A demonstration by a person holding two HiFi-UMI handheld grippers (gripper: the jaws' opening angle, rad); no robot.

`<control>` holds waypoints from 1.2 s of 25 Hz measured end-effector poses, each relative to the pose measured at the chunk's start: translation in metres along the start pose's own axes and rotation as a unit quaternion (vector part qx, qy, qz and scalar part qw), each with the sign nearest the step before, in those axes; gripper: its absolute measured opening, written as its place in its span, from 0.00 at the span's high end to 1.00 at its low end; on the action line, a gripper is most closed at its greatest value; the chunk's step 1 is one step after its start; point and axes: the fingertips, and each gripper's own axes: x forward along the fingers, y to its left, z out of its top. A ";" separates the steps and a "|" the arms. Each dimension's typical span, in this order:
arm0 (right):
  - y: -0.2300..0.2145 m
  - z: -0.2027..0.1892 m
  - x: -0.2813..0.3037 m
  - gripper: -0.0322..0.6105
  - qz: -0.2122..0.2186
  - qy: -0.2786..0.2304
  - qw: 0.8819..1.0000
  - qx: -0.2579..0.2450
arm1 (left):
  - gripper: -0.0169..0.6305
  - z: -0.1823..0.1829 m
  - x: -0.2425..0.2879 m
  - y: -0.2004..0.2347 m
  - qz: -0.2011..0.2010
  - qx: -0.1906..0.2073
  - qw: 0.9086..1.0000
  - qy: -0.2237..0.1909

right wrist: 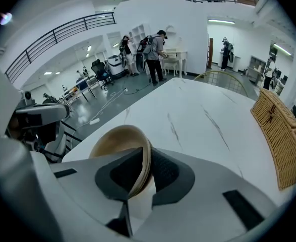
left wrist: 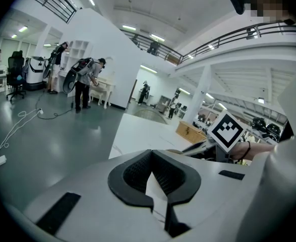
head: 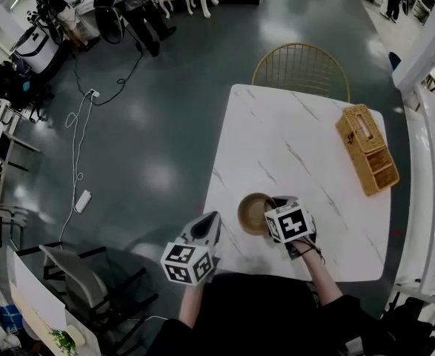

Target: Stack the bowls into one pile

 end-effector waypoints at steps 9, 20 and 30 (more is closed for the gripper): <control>-0.003 0.008 -0.004 0.82 -0.020 -0.030 0.999 -0.004 | 0.95 -0.001 -0.001 -0.003 -0.009 0.005 1.000 0.000; 0.004 0.024 -0.037 0.91 0.069 -0.097 0.989 0.091 | 0.95 0.016 0.005 -0.028 -0.056 0.039 0.998 -0.017; -0.011 0.061 -0.130 0.92 0.056 -0.295 0.951 0.078 | 0.95 0.048 0.010 -0.064 -0.110 0.114 0.986 -0.045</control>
